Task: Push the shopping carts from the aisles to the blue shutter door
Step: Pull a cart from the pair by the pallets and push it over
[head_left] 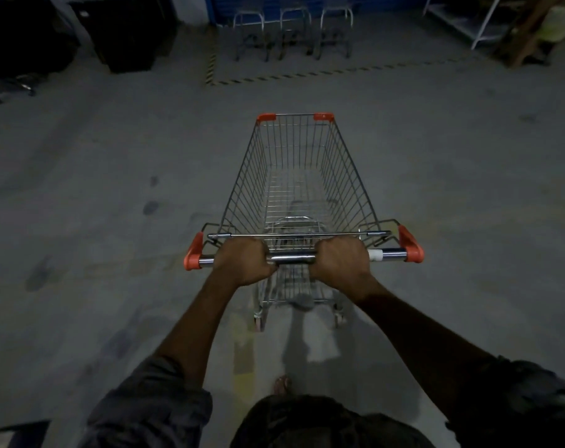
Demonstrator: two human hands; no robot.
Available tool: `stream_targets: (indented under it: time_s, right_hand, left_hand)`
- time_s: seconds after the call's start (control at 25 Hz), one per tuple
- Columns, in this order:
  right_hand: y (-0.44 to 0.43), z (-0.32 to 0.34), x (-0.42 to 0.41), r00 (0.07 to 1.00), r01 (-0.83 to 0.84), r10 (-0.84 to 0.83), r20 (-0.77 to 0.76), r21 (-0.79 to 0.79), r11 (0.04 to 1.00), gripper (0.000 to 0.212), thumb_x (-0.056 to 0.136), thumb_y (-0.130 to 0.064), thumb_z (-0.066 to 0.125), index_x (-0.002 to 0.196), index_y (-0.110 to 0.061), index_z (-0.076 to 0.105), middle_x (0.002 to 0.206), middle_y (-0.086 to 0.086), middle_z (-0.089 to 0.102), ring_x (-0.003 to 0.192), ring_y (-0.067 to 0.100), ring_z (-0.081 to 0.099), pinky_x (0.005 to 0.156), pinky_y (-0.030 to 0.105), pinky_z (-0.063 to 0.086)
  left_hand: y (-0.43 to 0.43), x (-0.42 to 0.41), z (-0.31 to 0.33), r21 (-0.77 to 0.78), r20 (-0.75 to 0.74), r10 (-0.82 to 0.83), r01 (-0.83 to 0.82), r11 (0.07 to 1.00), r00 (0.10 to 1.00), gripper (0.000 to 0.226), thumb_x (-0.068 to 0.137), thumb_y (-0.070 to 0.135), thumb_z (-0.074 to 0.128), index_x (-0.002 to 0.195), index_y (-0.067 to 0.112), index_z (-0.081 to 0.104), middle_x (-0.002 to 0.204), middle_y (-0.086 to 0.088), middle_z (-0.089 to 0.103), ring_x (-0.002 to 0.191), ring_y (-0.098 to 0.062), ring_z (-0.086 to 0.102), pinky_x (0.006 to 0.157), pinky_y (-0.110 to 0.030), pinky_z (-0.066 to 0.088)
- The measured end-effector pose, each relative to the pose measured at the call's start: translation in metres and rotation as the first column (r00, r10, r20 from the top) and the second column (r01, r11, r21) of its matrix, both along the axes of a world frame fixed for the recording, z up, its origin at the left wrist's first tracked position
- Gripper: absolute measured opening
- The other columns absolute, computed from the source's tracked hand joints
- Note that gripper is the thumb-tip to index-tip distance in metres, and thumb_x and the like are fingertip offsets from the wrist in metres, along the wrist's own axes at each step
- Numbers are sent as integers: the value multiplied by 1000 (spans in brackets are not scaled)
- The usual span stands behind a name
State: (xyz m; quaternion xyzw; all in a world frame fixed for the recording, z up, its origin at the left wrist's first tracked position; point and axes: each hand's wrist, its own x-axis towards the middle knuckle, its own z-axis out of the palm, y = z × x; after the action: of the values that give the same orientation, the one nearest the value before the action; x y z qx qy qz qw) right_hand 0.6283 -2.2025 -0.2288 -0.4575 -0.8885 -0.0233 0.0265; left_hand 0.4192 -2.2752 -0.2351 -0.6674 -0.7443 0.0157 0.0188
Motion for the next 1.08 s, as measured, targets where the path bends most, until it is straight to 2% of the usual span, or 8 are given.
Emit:
stream_targets:
  time_s: [0.12, 0.28, 0.36, 0.48, 0.68, 0.84, 1.0, 1.08]
  right_hand:
    - [47, -9, -22, 995, 75, -70, -64, 90, 993, 17, 58, -29, 77, 65, -17, 66, 59, 5, 66, 52, 28, 63, 57, 31, 51]
    - [111, -29, -43, 980, 120, -86, -178, 190, 974, 15, 64, -22, 61, 75, -13, 63, 67, 12, 64, 62, 32, 62, 62, 37, 48]
    - [144, -35, -53, 977, 125, -78, -196, 242, 962, 18, 62, -23, 68, 76, -13, 63, 68, 11, 64, 63, 32, 62, 63, 36, 47]
    - [193, -35, -70, 970, 144, -88, -228, 244, 959, 26, 56, -24, 77, 76, -13, 64, 69, 10, 65, 65, 32, 62, 64, 36, 47]
    - [290, -47, -97, 959, 125, -28, -281, 332, 935, 20, 57, -23, 72, 73, -15, 63, 67, 8, 64, 63, 30, 61, 63, 34, 45]
    - [380, -52, -119, 951, 92, 36, -306, 394, 915, 19, 59, -17, 74, 70, -16, 59, 64, 6, 60, 59, 28, 57, 60, 33, 42]
    - [464, -53, -132, 932, 72, 95, -349, 437, 897, 20, 62, -15, 76, 74, -15, 60, 68, 6, 60, 63, 28, 57, 61, 34, 41]
    - [503, -52, -139, 932, 75, 91, -352, 432, 899, 19, 66, -14, 77, 77, -15, 61, 69, 6, 60, 64, 28, 56, 62, 34, 40]
  left_hand:
    - [48, -18, -4, 67, -92, -47, 53, 996, 995, 43, 80, 57, 56, 99, 22, 74, 89, -3, 75, 83, -27, 72, 71, -33, 54]
    - [107, -37, -14, 139, -46, -55, 61, 988, 997, 22, 69, 35, 72, 84, 19, 68, 70, -3, 69, 58, -29, 67, 54, -32, 53]
    - [143, -53, -21, 160, -20, -85, 87, 983, 996, 25, 62, 33, 77, 80, 18, 66, 65, -3, 66, 54, -29, 65, 51, -31, 50]
    - [194, -72, -25, 216, -18, -118, 119, 969, 993, 24, 62, 35, 75, 77, 19, 66, 66, -3, 66, 55, -28, 65, 51, -30, 50]
    - [289, -105, -35, 324, -50, -135, 143, 935, 990, 24, 71, 35, 52, 81, 20, 67, 69, -3, 67, 57, -27, 64, 53, -31, 49]
    - [377, -125, -38, 366, -44, -81, 92, 926, 996, 18, 66, 30, 69, 80, 20, 66, 70, -2, 66, 59, -27, 64, 55, -31, 45]
    - [460, -136, -36, 427, -26, -69, 73, 901, 997, 22, 64, 28, 78, 78, 20, 63, 71, -2, 64, 62, -28, 63, 58, -33, 46]
    - [500, -142, -31, 410, -14, -83, 81, 909, 996, 24, 63, 27, 80, 79, 20, 64, 71, -2, 65, 62, -28, 63, 58, -33, 46]
